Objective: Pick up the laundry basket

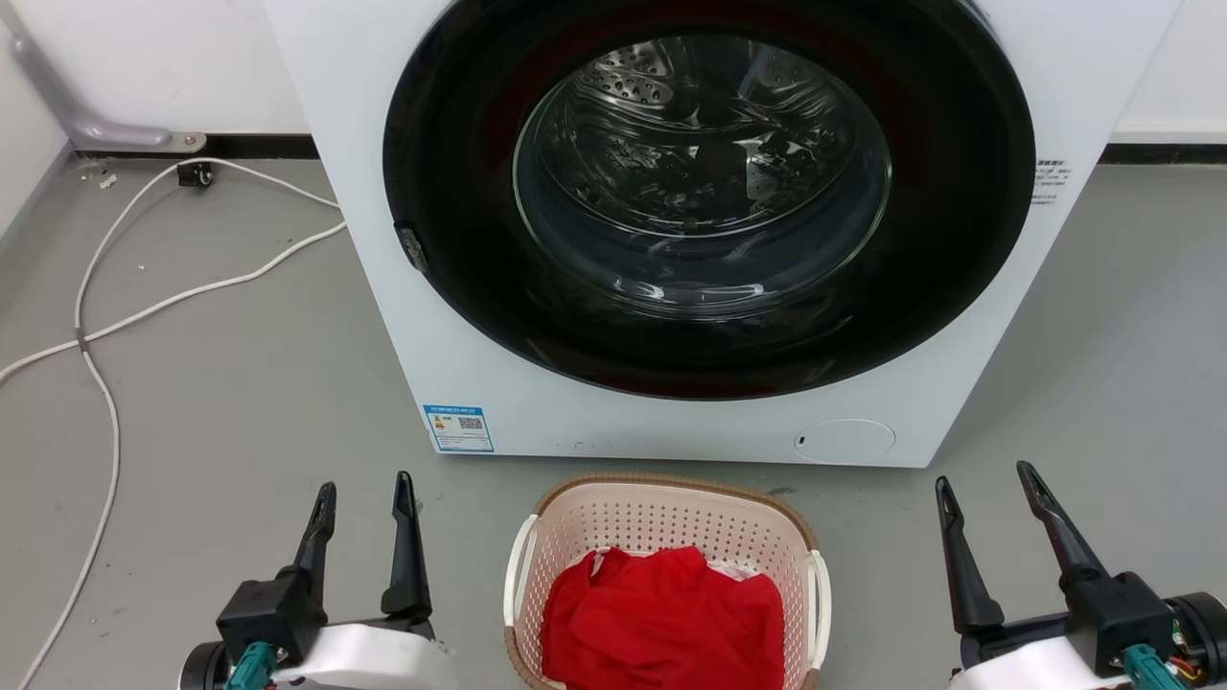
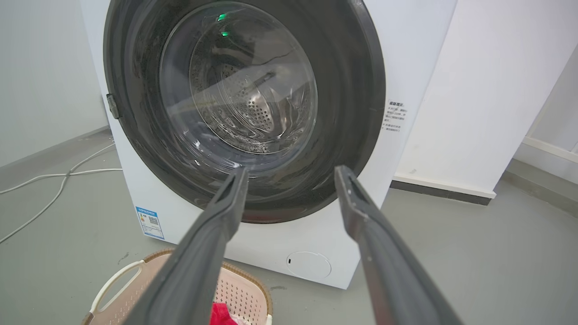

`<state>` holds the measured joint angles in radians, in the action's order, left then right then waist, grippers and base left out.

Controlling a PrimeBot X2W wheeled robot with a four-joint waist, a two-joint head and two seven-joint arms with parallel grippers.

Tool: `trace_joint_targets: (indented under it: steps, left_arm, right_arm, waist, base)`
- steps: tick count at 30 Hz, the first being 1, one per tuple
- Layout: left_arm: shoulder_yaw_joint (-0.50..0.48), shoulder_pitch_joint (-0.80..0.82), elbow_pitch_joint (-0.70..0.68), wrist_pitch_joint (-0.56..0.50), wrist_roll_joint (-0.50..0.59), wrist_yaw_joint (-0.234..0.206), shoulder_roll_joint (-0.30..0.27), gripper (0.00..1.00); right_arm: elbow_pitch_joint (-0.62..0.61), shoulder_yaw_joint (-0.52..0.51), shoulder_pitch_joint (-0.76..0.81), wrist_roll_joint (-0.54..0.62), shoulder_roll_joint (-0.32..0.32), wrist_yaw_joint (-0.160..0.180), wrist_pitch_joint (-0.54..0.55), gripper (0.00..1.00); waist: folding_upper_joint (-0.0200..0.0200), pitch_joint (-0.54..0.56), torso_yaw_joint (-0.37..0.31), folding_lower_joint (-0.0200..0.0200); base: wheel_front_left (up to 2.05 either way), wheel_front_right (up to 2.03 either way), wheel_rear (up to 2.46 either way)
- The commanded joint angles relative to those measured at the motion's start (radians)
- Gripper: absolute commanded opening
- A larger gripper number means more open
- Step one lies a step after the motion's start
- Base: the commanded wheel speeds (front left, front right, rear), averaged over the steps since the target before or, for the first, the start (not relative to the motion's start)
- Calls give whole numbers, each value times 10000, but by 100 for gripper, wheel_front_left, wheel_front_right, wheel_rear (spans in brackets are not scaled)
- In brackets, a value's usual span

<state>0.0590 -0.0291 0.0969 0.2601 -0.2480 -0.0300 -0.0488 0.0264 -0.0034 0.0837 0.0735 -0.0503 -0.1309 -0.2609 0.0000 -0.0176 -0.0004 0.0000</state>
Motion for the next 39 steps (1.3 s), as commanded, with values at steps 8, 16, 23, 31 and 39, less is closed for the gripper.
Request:
trace_joint_targets:
  steps: [8,16,23,31,39]
  left_arm:
    - [-5,-71,116,67,156,166,-25,100]
    - [-74,-117,219,56,289,256,-25,100]
    - [46,-113,274,56,995,138,-25,100]
    - [185,-97,228,56,1756,-68,-24,100]
    - [239,-136,192,56,2096,-161,-24,100]
  right_arm:
    - [27,-87,115,-193,2,3,-46,100]
    - [105,-122,105,-408,2,3,-46,100]
    - [157,-136,103,-529,2,3,-46,100]
    - [171,-156,83,-580,2,3,-46,100]
    - [147,-131,93,-560,2,3,-46,100]
  waist:
    - [0,-7,22,0]
    - [0,3,23,0]
    - [0,7,12,0]
    - [0,2,18,0]
    - [0,-7,14,0]
  base:
    - [0,0,0]
    - [0,0,0]
    - [0,0,0]
    - [0,0,0]
    - [0,0,0]
